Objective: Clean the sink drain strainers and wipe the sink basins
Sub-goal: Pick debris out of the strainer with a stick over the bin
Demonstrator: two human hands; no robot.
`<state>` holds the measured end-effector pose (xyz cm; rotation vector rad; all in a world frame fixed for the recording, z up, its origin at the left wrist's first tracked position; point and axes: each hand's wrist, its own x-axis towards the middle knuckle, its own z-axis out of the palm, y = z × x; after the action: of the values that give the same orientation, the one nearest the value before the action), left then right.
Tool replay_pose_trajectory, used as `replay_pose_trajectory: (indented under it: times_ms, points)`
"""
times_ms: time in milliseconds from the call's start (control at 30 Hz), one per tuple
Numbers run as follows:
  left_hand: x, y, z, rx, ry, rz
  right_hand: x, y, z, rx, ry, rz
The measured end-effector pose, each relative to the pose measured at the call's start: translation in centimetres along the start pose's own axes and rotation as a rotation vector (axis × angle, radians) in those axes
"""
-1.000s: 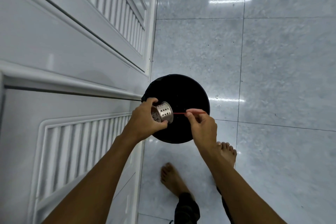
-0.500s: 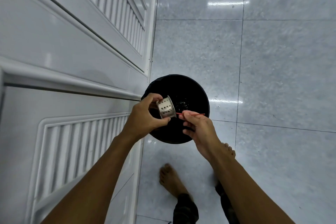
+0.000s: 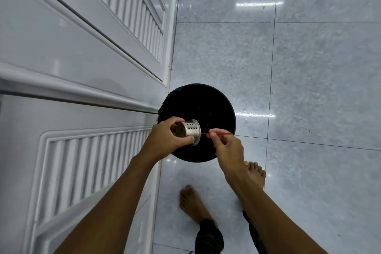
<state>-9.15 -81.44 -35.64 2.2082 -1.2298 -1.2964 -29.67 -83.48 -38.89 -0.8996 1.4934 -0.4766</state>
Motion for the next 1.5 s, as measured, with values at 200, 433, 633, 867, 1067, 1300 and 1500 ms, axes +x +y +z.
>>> replay_pose_trajectory:
  times_ms: [200, 433, 633, 867, 1067, 1300, 1500]
  points:
    - [0.2, 0.5, 0.6, -0.018, 0.021, -0.003, 0.3, 0.1, -0.2, 0.103, -0.079, 0.063]
    - [0.2, 0.7, 1.6, -0.027, 0.051, -0.030, 0.7, -0.6, -1.4, 0.160, -0.083, 0.052]
    - [-0.1, 1.3, 2.2, -0.028, 0.089, -0.039, 0.7, 0.0, -1.5, 0.132, 0.103, 0.075]
    - [-0.7, 2.1, 3.0, -0.053, 0.122, -0.055, 0.5, -0.5, -2.2, -0.032, 0.162, 0.023]
    - [-2.5, 3.5, 2.9, -0.173, 0.326, -0.056, -0.9, -3.8, -4.0, 0.038, 0.144, -0.023]
    - [-3.9, 11.8, -0.7, -0.208, 0.651, 0.219, -4.2, -14.3, -5.7, 0.336, 0.219, -0.132]
    - [-6.6, 22.4, -11.1, -0.273, 0.903, 0.431, -9.6, -30.5, -4.8, 0.487, 0.147, -0.384]
